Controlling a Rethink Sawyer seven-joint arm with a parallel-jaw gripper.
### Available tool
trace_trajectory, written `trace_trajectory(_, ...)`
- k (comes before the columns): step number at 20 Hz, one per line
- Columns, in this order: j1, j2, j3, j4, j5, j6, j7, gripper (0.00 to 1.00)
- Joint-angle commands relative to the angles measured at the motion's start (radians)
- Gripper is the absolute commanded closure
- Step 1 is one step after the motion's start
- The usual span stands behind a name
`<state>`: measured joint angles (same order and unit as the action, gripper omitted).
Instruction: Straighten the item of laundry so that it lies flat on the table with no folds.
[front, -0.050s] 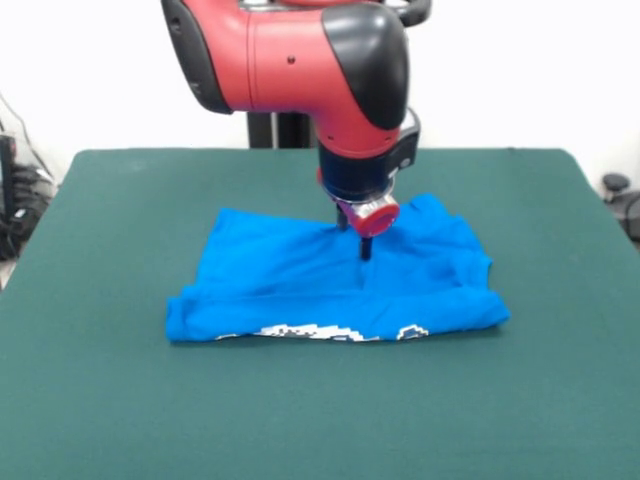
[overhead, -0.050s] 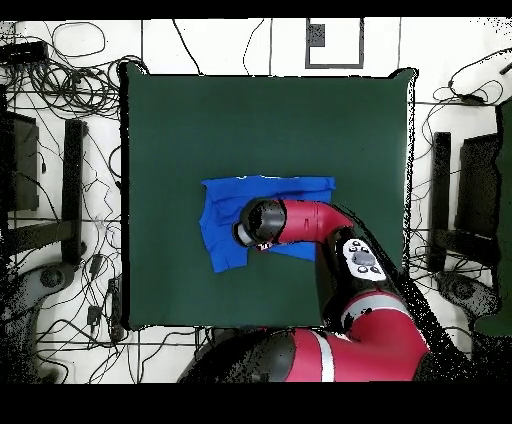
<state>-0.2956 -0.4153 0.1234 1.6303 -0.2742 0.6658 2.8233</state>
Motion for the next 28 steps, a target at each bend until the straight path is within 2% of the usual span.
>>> trace_trajectory(1,0.004,0.032,0.017,0.161,-0.069,0.003,-0.098,0.0)
trace_trajectory(5,0.003,0.031,0.023,0.149,-0.055,0.009,-0.07,0.0)
trace_trajectory(9,0.022,-0.004,0.023,0.102,-0.029,0.088,-0.062,0.0)
trace_trajectory(14,0.037,-0.005,0.044,-0.012,0.004,0.165,-0.061,0.0)
trace_trajectory(18,0.054,-0.006,0.048,-0.065,0.018,0.222,-0.05,0.0)
trace_trajectory(28,0.057,0.0,0.053,-0.055,-0.003,0.187,-0.042,0.0)
